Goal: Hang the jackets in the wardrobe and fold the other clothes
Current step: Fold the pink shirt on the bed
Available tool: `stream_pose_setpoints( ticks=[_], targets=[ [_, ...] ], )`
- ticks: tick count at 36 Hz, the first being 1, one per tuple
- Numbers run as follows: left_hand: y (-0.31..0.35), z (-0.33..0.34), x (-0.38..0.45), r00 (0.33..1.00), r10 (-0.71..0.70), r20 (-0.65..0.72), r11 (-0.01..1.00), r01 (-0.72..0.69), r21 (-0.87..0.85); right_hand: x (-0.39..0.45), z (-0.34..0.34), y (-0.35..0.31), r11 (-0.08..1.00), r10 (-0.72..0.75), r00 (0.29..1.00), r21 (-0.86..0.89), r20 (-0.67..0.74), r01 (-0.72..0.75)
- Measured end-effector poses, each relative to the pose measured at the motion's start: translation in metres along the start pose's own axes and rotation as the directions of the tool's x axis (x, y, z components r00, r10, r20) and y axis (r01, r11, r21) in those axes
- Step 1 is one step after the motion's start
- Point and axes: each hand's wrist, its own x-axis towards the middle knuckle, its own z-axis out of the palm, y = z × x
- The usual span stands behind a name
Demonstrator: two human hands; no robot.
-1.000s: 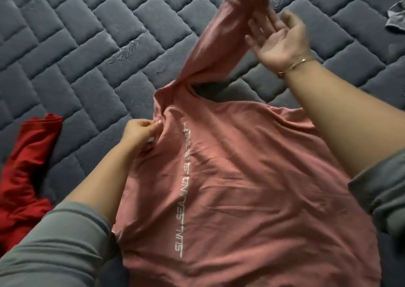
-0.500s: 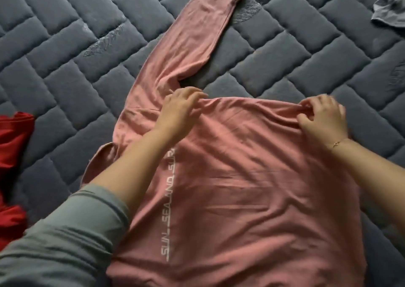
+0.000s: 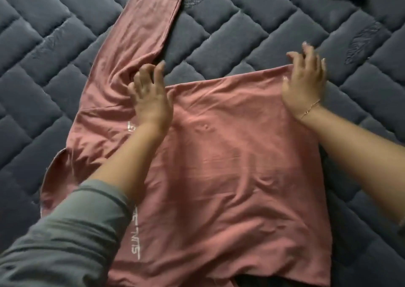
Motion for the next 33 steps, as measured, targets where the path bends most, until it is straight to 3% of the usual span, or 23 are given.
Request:
stream_pose_setpoints(
  ticks=[6, 10, 13, 20, 22, 24, 26, 27, 29, 31, 32, 33],
  targets=[
    [0.027, 0.023, -0.156, 0.981, 0.191, 0.036, 0.976, -0.185, -0.118, -0.179, 0.024, -0.034, 0.939, -0.274, 0.962, 0.220, 0.017, 0.263],
    [-0.003, 0.048, -0.233, 0.942, 0.232, 0.243, 0.973, -0.223, -0.065, -0.278, 0.055, 0.003, 0.933, -0.360, 0.902, 0.094, 0.239, 0.347],
    [-0.039, 0.063, -0.237, 0.928, 0.296, 0.228, 0.951, -0.309, 0.019, -0.301, 0.060, 0.055, 0.937, -0.336, 0.892, 0.008, 0.301, 0.350],
    [-0.039, 0.056, -0.240, 0.964, 0.157, 0.213, 0.987, -0.156, -0.023, -0.318, 0.033, 0.106, 0.980, -0.161, 0.943, -0.061, 0.292, 0.187],
    [-0.035, 0.047, -0.244, 0.970, 0.108, 0.219, 0.985, -0.074, -0.155, -0.333, 0.024, 0.095, 0.999, -0.037, 0.965, 0.010, 0.261, 0.035],
    [-0.035, 0.031, -0.256, 0.978, 0.035, 0.203, 0.919, 0.048, -0.391, -0.353, 0.015, 0.078, 0.974, 0.093, 0.977, 0.188, 0.194, -0.130],
    [-0.045, 0.013, -0.271, 0.978, -0.109, 0.176, 0.820, 0.189, -0.540, -0.373, 0.007, 0.059, 0.854, 0.323, 0.941, 0.397, 0.103, -0.337],
    [-0.055, 0.004, -0.283, 0.971, -0.193, 0.145, 0.797, 0.241, -0.554, -0.384, 0.004, 0.049, 0.726, 0.464, 0.874, 0.503, 0.146, -0.469],
    [-0.081, -0.011, -0.311, 0.925, -0.378, 0.040, 0.778, 0.340, -0.528, -0.408, 0.004, 0.030, 0.291, 0.643, 0.631, 0.623, 0.435, -0.726],
    [-0.112, -0.018, -0.340, 0.800, -0.597, -0.062, 0.708, 0.489, -0.510, -0.426, 0.010, 0.018, -0.117, 0.596, 0.376, 0.540, 0.709, -0.834],
    [-0.127, -0.019, -0.352, 0.701, -0.709, -0.078, 0.634, 0.586, -0.504, -0.429, 0.012, 0.015, -0.242, 0.549, 0.299, 0.490, 0.781, -0.837],
    [-0.141, -0.020, -0.362, 0.589, -0.807, -0.045, 0.531, 0.689, -0.493, -0.429, 0.014, 0.012, -0.332, 0.516, 0.267, 0.477, 0.814, -0.814]
  ],
)
